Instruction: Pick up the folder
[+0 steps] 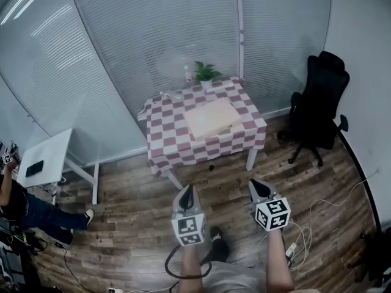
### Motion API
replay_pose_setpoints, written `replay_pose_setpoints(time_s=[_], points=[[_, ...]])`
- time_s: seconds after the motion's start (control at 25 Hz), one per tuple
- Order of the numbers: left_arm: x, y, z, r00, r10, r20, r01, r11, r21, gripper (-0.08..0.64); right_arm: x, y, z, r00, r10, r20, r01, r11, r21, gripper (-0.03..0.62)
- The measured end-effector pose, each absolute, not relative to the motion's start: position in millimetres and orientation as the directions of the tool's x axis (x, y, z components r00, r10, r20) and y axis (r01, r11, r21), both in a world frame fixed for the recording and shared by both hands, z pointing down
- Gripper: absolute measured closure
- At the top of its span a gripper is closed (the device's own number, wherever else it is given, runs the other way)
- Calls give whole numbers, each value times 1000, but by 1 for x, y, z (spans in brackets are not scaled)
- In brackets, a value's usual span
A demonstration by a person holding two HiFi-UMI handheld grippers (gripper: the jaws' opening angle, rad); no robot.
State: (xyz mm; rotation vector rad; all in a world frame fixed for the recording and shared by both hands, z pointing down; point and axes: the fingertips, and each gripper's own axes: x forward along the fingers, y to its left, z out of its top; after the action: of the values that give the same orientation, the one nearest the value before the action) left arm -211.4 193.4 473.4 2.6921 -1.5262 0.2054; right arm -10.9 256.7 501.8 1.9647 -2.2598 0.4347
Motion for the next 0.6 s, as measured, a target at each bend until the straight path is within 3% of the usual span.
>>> replay_pose_setpoints(time_s=[0.6], points=[[-184, 48, 503, 532, -825, 190, -844, -535, 34, 551, 23, 127, 530, -88, -945, 314, -986, 38, -161, 591]])
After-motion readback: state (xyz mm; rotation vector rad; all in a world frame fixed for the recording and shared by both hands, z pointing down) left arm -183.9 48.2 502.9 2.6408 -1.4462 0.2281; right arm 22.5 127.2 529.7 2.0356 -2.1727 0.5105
